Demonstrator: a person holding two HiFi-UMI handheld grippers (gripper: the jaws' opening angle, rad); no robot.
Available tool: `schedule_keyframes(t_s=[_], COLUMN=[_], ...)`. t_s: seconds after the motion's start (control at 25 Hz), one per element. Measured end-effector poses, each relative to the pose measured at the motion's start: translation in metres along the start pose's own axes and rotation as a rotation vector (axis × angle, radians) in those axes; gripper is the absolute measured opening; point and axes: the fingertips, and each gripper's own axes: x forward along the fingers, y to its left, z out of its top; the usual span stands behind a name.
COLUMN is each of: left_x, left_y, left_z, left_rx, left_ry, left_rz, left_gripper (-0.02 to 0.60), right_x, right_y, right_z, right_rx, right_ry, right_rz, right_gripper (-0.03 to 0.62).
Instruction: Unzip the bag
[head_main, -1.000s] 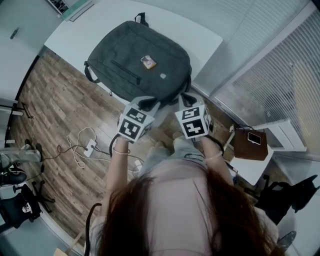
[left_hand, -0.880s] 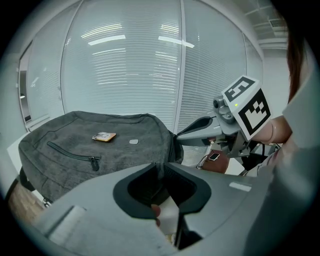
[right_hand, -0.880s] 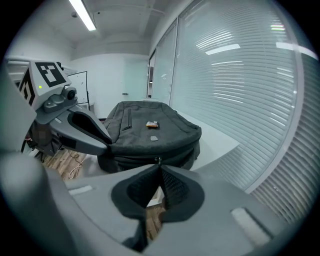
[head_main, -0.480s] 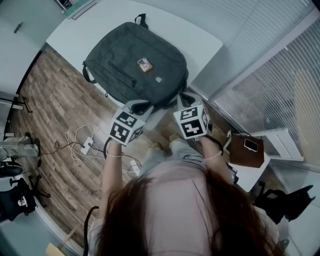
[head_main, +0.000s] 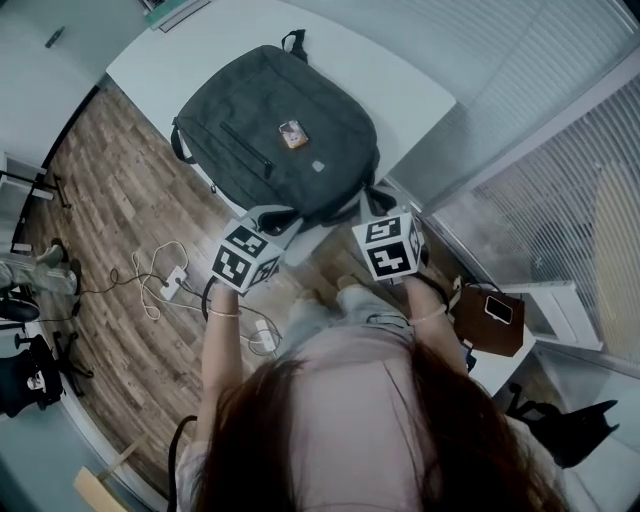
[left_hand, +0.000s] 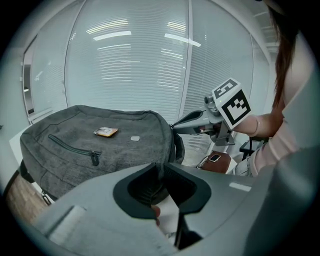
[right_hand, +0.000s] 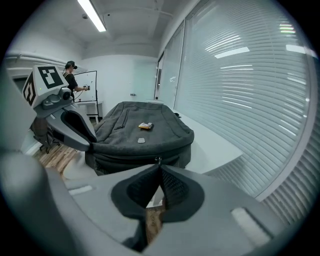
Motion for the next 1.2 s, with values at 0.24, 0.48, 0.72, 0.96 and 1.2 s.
schedule_keyframes(t_s=[0.24, 0.48, 0.72, 0.96, 1.2], left_x=[0.001, 0.002, 0.002, 0.004, 0.006], left_y=[-0.001, 0.001, 0.001, 0.003, 0.002], left_z=[0.0, 0.0, 0.0, -0.001, 0.0], left_rx=[-0.012, -0.023, -0.046, -0.07, -0.073], left_ry=[0.004, -0.007, -0.016, -0.022, -0.022], left_rz=[0.011, 0.0, -0.001, 0.007, 0.014], left_gripper=[0.058, 0.058, 0.057, 0.058, 0.058], right_x=[0.003, 0.01, 0.017, 0.03, 0.037], right_y=[-0.01, -0.023, -0.038, -0.047, -0.061], right_z=[0.001, 0.004, 0.006, 0.008, 0.01], right_rx=[-0.022, -0.04, -0.062, -0.063, -0.078], right_ry=[-0.012, -0.023, -0.031, -0.051, -0.06], right_rz=[0.021, 0.038, 0.062, 0.098, 0.113], right_gripper=[0.012, 0.012, 0.012, 0.012, 0.012])
